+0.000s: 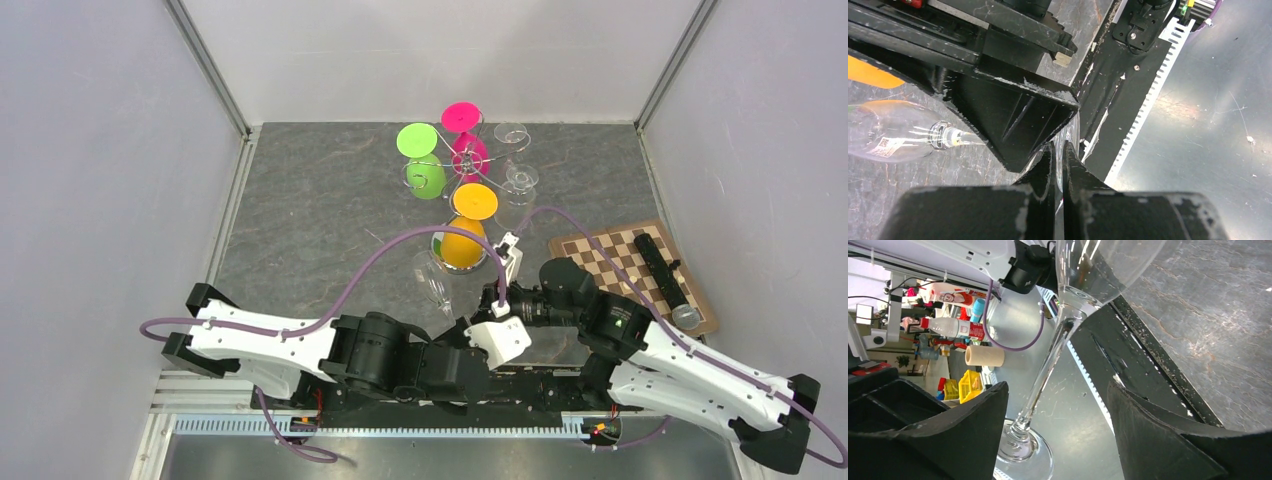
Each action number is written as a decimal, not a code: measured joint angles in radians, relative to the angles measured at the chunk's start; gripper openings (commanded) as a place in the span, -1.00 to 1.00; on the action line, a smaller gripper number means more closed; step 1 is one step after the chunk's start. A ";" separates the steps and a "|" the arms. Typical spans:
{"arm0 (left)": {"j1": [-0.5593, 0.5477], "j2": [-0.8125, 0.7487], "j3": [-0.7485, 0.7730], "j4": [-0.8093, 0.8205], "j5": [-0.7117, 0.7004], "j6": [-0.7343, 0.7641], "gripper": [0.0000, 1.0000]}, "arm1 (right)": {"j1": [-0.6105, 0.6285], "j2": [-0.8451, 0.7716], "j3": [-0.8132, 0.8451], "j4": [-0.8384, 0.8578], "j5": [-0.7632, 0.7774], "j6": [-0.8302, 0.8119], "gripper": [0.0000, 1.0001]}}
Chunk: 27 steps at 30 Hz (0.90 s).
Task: Take the wine glass off the wine glass rack
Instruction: Place the wine glass at the center of the board.
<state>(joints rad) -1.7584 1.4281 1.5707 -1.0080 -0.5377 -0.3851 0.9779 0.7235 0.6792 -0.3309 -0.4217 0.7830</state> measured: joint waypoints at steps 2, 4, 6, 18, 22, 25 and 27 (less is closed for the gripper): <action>-0.011 0.000 0.000 -0.001 -0.014 0.000 -0.95 | 0.012 0.006 0.007 0.008 0.006 0.007 0.43; -0.020 0.000 0.000 -0.002 -0.026 0.000 -0.96 | 0.026 0.014 0.012 0.020 0.012 0.014 0.38; -0.034 0.000 0.000 -0.006 -0.043 0.000 -0.95 | 0.042 0.027 0.019 0.024 0.018 0.019 0.28; -0.068 0.004 0.000 -0.012 -0.090 0.000 -0.95 | 0.106 0.055 0.045 0.031 0.089 0.052 -0.43; -0.079 0.014 0.000 -0.012 -0.093 0.000 -0.95 | 0.119 0.046 0.044 0.031 0.109 0.067 -0.79; -0.085 0.023 0.000 -0.013 -0.109 0.000 -0.95 | 0.124 0.043 0.044 0.034 0.129 0.108 -1.00; -0.085 0.029 0.000 -0.013 -0.118 0.000 -0.95 | 0.126 0.043 0.044 0.042 0.142 0.135 -1.00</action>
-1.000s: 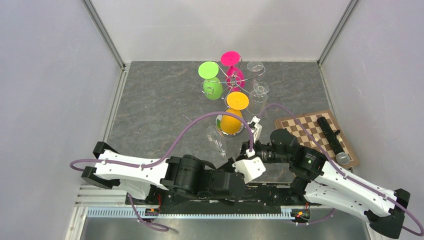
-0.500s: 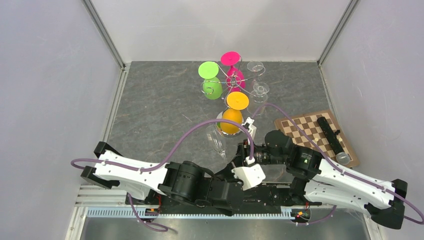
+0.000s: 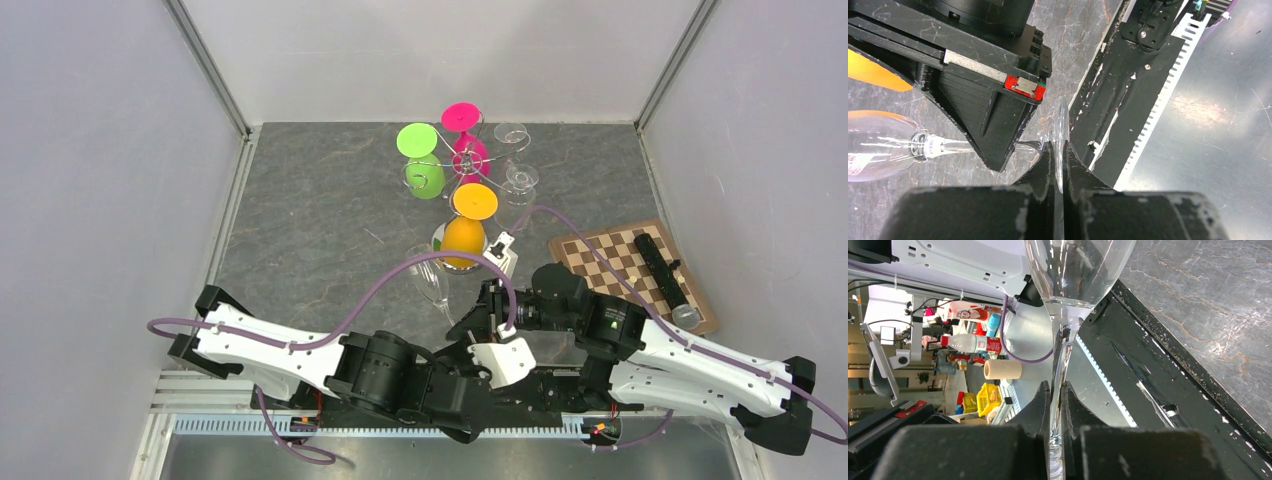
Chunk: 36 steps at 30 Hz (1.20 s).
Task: Take the wine glass off the wine glass rack
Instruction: Place the wine glass at the center of the board.
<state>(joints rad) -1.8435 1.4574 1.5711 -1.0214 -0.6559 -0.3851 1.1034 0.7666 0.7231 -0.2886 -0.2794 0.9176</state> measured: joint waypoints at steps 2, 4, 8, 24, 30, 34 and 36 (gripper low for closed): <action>0.000 0.003 0.000 -0.001 -0.006 0.000 -0.95 | 0.005 0.000 -0.001 0.000 0.011 0.010 -1.00; 0.000 0.004 0.000 -0.003 -0.006 0.000 -0.80 | 0.011 0.000 -0.001 -0.001 0.021 0.015 -1.00; -0.004 0.005 0.000 -0.004 0.002 -0.002 -0.31 | 0.029 0.000 -0.002 0.004 0.029 0.015 -1.00; 0.056 -0.103 -0.151 0.161 0.152 -0.004 0.40 | 0.045 -0.121 -0.062 -0.013 0.082 -0.177 -1.00; 0.240 -0.214 -0.220 0.270 0.313 -0.004 0.42 | 0.045 -0.135 -0.062 -0.082 0.175 -0.330 -1.00; 0.386 -0.269 -0.254 0.321 0.432 -0.006 0.44 | 0.045 -0.135 -0.062 -0.126 0.256 -0.436 -1.00; 0.453 -0.292 -0.266 0.334 0.483 -0.011 0.45 | 0.045 -0.132 -0.062 -0.139 0.289 -0.486 -1.00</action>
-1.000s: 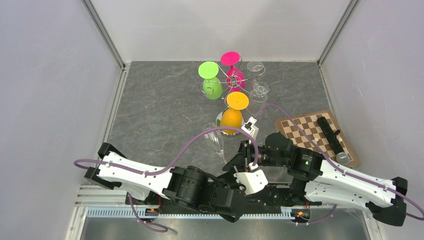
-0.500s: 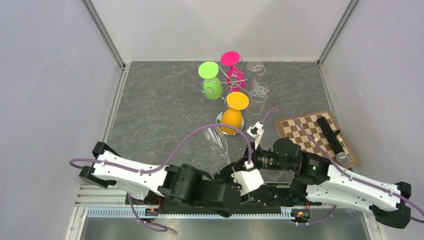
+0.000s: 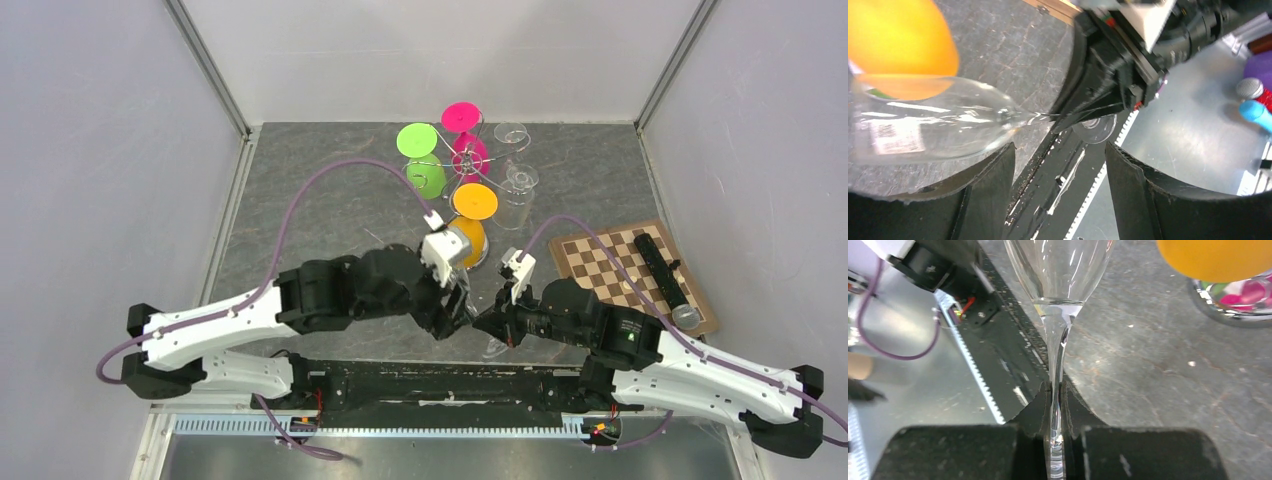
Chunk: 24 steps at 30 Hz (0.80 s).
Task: Take the wine glass off the wine glass rack
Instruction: Place the wine glass at the center of the board.
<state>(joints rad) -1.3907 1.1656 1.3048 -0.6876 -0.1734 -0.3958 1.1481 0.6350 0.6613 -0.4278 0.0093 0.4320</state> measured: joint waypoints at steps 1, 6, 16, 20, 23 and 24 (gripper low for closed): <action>0.041 -0.014 -0.006 0.006 0.029 -0.003 0.45 | 0.000 0.002 0.000 -0.003 0.011 -0.018 -1.00; 0.225 -0.087 -0.020 0.006 0.131 -0.035 0.46 | 0.000 0.029 0.000 -0.016 0.066 -0.127 -1.00; 0.516 -0.151 -0.057 -0.035 0.233 -0.153 0.40 | 0.000 0.063 0.000 -0.022 0.103 -0.290 -1.00; 0.631 -0.152 -0.103 -0.041 0.291 -0.202 0.37 | 0.000 0.066 0.000 -0.030 0.103 -0.352 -1.00; 0.714 -0.155 -0.139 -0.043 0.345 -0.237 0.35 | 0.000 0.065 0.000 -0.034 0.103 -0.399 -1.00; 0.741 -0.159 -0.153 -0.039 0.369 -0.249 0.35 | 0.000 0.065 0.001 -0.035 0.103 -0.413 -1.00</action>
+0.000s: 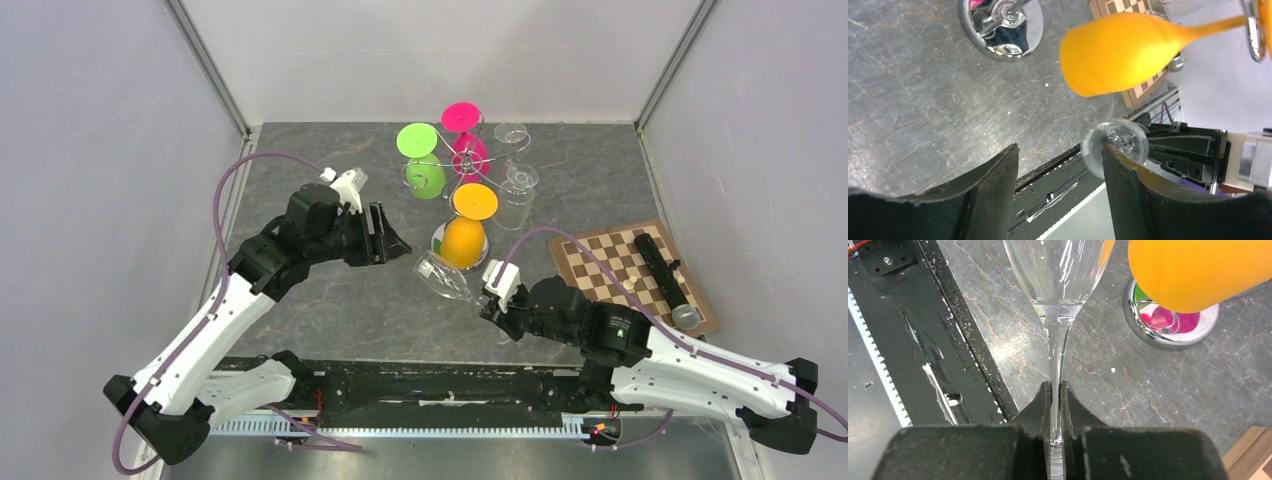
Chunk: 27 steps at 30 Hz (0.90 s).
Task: Take the wine glass off the wine glass rack
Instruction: Place the wine glass at the center of the board.
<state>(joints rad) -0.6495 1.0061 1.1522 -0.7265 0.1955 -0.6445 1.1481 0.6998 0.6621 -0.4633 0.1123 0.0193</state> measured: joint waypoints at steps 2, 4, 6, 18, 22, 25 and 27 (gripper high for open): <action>0.043 -0.011 -0.026 0.004 0.042 -0.021 0.33 | 0.000 0.000 0.003 -0.006 0.000 -0.031 -1.00; 0.079 -0.019 -0.048 0.010 0.089 -0.037 0.33 | 0.000 0.000 0.007 -0.009 -0.001 -0.056 -1.00; 0.101 -0.023 -0.068 0.031 0.137 -0.056 0.33 | 0.000 0.000 0.013 -0.011 0.000 -0.083 -1.00; 0.174 -0.056 -0.196 0.131 0.352 -0.121 0.15 | 0.000 0.053 0.087 -0.034 0.018 -0.222 -1.00; 0.179 -0.061 -0.212 0.153 0.394 -0.123 0.09 | 0.000 0.079 0.109 -0.034 0.021 -0.250 -1.00; 0.179 -0.065 -0.219 0.161 0.416 -0.123 0.02 | 0.000 0.096 0.127 -0.037 0.021 -0.263 -1.00; 0.182 -0.069 -0.224 0.161 0.428 -0.124 -0.07 | 0.000 0.106 0.140 -0.043 0.021 -0.274 -1.00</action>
<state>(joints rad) -0.4675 0.9375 0.9287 -0.5652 0.6235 -0.7681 1.1484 0.8055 0.8021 -0.5068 0.1333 -0.2546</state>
